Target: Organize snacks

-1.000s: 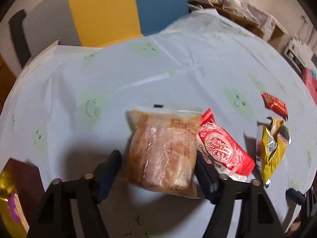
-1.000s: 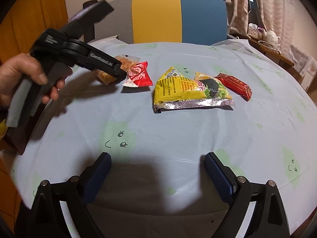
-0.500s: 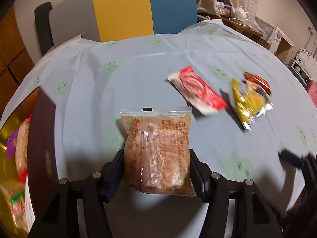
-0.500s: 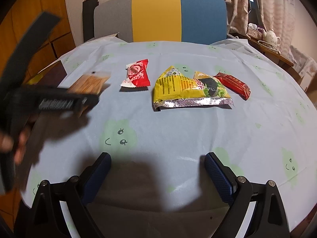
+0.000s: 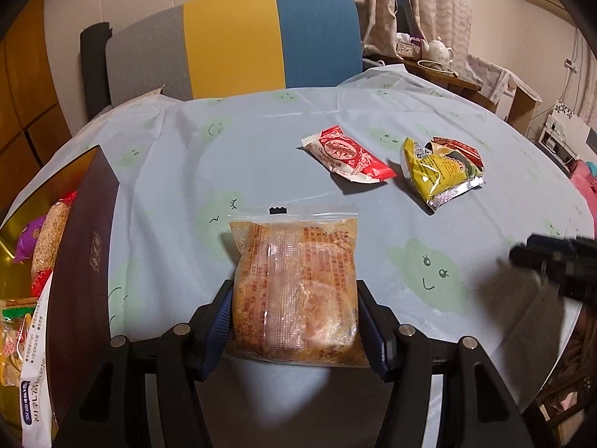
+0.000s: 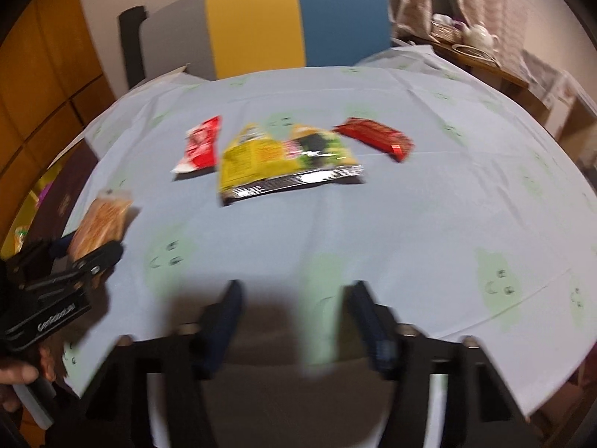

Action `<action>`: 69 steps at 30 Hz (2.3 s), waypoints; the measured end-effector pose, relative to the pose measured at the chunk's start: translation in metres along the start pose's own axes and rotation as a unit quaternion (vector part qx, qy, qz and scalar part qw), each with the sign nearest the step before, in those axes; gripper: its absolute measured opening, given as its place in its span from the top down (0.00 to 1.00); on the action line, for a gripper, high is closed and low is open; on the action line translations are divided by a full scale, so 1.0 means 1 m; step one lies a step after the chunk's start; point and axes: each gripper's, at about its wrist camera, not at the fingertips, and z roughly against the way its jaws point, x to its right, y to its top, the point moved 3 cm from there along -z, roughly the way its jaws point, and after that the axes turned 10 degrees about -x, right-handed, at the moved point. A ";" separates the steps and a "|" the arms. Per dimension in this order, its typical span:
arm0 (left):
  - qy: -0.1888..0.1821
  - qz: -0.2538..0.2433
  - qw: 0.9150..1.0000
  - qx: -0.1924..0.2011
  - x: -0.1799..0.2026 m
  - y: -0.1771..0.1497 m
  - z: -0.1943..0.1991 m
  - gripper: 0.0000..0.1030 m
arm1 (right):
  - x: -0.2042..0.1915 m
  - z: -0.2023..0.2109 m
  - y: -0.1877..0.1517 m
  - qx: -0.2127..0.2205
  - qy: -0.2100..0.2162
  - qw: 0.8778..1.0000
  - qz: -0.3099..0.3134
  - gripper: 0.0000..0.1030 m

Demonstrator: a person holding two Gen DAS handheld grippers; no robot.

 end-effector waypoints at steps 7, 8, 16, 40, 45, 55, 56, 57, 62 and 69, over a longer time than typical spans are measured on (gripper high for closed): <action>0.002 -0.001 1.000 0.016 0.001 -0.004 0.000 0.40 | 0.047 0.002 0.053 0.006 -0.006 1.000 -0.024 0.64; 0.003 -0.001 1.000 0.017 0.001 -0.006 0.001 0.40 | 0.052 0.000 0.064 0.008 -0.013 1.000 -0.017 0.64; 0.003 0.003 1.000 0.021 0.001 -0.008 0.002 0.40 | 0.049 -0.050 0.155 -0.052 -0.036 0.992 0.110 0.45; 0.012 0.009 1.000 0.012 0.004 -0.004 0.001 0.40 | 0.050 -0.016 0.059 -0.093 -0.045 0.992 0.068 0.77; 0.015 0.007 1.000 0.006 0.005 -0.002 0.001 0.40 | 0.013 -0.007 0.027 -0.085 -0.021 0.994 0.070 0.77; 0.009 0.015 1.000 -0.004 0.004 -0.003 0.005 0.40 | -0.047 -0.006 0.008 -0.060 0.013 0.996 0.068 0.74; 0.009 0.015 1.000 -0.004 0.004 -0.004 0.005 0.40 | -0.050 -0.004 0.007 -0.061 0.019 0.996 0.065 0.71; 0.008 0.015 1.000 -0.003 0.004 -0.005 0.005 0.40 | -0.048 -0.002 0.008 -0.061 0.035 0.996 0.060 0.69; 0.004 0.016 1.000 -0.001 0.003 -0.005 0.005 0.40 | -0.027 0.007 0.009 -0.046 0.046 0.997 0.035 0.55; 0.000 0.019 1.000 0.001 0.001 -0.007 0.005 0.40 | -0.008 0.013 0.006 -0.044 0.053 0.998 0.011 0.47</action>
